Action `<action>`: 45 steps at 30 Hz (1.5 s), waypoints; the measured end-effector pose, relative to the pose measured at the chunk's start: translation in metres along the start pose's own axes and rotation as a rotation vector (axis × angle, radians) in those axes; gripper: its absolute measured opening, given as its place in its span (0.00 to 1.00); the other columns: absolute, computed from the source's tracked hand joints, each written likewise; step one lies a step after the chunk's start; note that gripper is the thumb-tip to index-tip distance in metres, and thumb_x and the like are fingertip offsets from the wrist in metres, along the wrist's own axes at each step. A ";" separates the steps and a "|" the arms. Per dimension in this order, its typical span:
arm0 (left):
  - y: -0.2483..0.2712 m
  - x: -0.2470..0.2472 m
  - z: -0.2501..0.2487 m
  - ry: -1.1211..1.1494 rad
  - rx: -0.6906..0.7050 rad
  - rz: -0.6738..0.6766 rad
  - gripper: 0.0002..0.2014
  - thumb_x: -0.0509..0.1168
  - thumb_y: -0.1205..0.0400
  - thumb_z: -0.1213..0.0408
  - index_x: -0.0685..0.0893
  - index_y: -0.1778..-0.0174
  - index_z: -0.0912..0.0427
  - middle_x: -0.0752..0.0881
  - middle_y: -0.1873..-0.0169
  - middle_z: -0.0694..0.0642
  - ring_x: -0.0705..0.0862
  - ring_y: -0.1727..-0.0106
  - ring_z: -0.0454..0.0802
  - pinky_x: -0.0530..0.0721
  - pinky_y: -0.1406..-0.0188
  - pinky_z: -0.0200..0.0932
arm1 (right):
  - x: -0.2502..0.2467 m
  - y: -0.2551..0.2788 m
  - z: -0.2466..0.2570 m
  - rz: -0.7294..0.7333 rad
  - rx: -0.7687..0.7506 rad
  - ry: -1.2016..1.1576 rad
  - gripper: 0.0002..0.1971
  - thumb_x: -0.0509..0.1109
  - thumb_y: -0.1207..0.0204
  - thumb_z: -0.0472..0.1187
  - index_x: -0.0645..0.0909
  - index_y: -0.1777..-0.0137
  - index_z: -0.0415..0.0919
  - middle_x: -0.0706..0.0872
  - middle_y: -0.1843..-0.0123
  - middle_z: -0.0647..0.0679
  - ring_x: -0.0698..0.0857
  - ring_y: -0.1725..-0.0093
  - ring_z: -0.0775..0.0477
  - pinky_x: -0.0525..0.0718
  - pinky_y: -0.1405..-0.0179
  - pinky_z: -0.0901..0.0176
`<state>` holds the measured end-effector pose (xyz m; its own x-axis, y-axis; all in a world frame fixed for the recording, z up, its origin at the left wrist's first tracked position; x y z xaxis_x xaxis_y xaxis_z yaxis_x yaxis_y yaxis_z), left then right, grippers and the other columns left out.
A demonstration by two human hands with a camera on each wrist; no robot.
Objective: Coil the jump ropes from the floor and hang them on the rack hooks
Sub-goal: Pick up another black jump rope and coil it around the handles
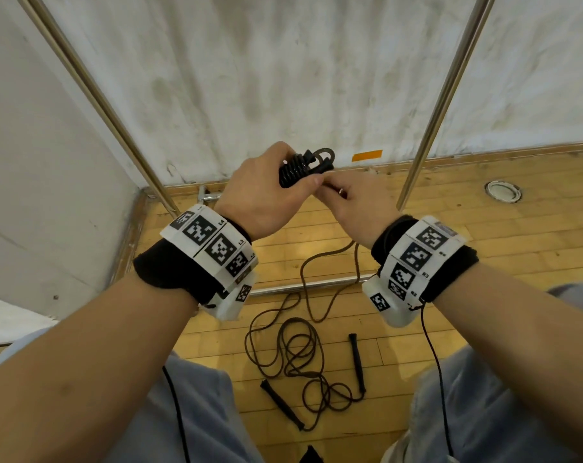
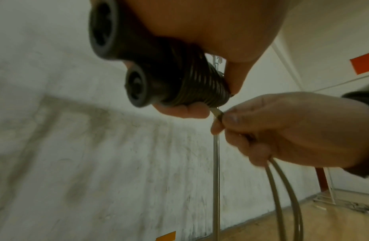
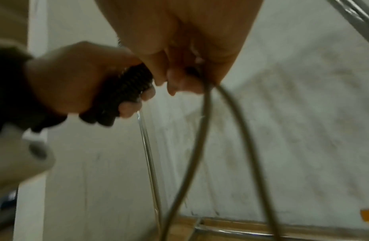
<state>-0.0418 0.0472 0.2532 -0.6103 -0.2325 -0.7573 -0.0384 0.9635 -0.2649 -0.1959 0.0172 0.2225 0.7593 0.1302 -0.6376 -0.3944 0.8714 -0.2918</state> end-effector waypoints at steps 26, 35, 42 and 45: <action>-0.014 -0.011 0.034 -0.420 -0.066 0.057 0.16 0.62 0.19 0.45 0.76 0.39 0.47 0.85 0.53 0.50 0.83 0.55 0.56 0.81 0.59 0.50 | 0.005 0.004 0.008 0.211 0.082 0.055 0.16 0.56 0.15 0.47 0.73 0.67 0.49 0.72 0.73 0.56 0.71 0.72 0.57 0.66 0.72 0.63; -0.014 0.005 0.036 -0.511 -0.082 0.234 0.11 0.63 0.20 0.44 0.77 0.47 0.44 0.78 0.66 0.43 0.79 0.63 0.48 0.72 0.69 0.42 | -0.013 0.006 0.014 0.352 -0.011 0.302 0.09 0.57 0.16 0.44 0.76 0.55 0.45 0.76 0.66 0.54 0.75 0.67 0.53 0.69 0.70 0.62; -0.006 0.018 0.019 -0.283 0.085 0.430 0.12 0.68 0.24 0.45 0.82 0.48 0.43 0.84 0.59 0.42 0.82 0.56 0.44 0.81 0.58 0.44 | -0.023 0.000 0.018 0.143 -0.141 0.257 0.12 0.60 0.18 0.46 0.76 0.63 0.48 0.73 0.72 0.59 0.72 0.71 0.61 0.67 0.71 0.75; 0.000 0.016 0.011 -0.228 0.138 0.394 0.10 0.67 0.27 0.39 0.76 0.60 0.38 0.81 0.66 0.40 0.81 0.60 0.41 0.76 0.66 0.38 | -0.032 -0.004 0.015 0.058 -0.035 0.016 0.09 0.64 0.20 0.45 0.80 0.61 0.49 0.76 0.72 0.59 0.75 0.73 0.65 0.69 0.71 0.78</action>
<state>-0.0434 0.0417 0.2347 -0.3670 0.1090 -0.9238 0.2760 0.9611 0.0038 -0.2107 0.0167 0.2547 0.7264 0.1716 -0.6655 -0.4555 0.8453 -0.2793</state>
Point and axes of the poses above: each hand's wrist, its own y-axis away from the middle knuckle, its own x-axis out of the palm, z = x × y, the point moved 1 cm from there along -y, towards the middle knuckle
